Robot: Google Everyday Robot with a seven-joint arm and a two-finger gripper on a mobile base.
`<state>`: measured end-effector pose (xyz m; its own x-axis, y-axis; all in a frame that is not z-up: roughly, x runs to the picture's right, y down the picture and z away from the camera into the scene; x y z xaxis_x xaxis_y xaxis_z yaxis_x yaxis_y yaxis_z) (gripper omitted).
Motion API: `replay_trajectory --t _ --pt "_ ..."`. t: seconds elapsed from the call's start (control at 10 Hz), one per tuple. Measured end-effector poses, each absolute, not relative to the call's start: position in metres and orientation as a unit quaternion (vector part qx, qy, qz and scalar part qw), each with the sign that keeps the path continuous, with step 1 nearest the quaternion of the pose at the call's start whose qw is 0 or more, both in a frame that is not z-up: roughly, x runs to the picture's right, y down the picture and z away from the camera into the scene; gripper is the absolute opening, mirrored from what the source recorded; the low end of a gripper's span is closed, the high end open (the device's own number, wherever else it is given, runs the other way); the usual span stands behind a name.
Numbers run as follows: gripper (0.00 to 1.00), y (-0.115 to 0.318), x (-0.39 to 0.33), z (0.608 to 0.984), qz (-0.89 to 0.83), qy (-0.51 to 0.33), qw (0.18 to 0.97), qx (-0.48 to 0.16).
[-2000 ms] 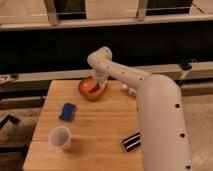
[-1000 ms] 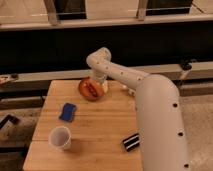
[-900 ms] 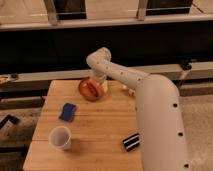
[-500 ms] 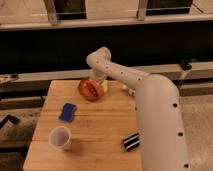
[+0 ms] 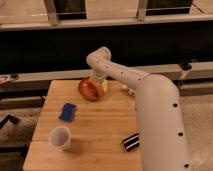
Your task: Place the pepper in the ceramic bowl
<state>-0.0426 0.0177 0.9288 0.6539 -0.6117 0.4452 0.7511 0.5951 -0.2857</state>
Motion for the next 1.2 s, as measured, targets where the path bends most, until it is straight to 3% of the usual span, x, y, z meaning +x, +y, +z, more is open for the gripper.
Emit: replay_trajectory --t 1.2 --pt "0.80 0.0139 -0.0448 0.9253 -0.386 -0.154 0.881 -0.229"
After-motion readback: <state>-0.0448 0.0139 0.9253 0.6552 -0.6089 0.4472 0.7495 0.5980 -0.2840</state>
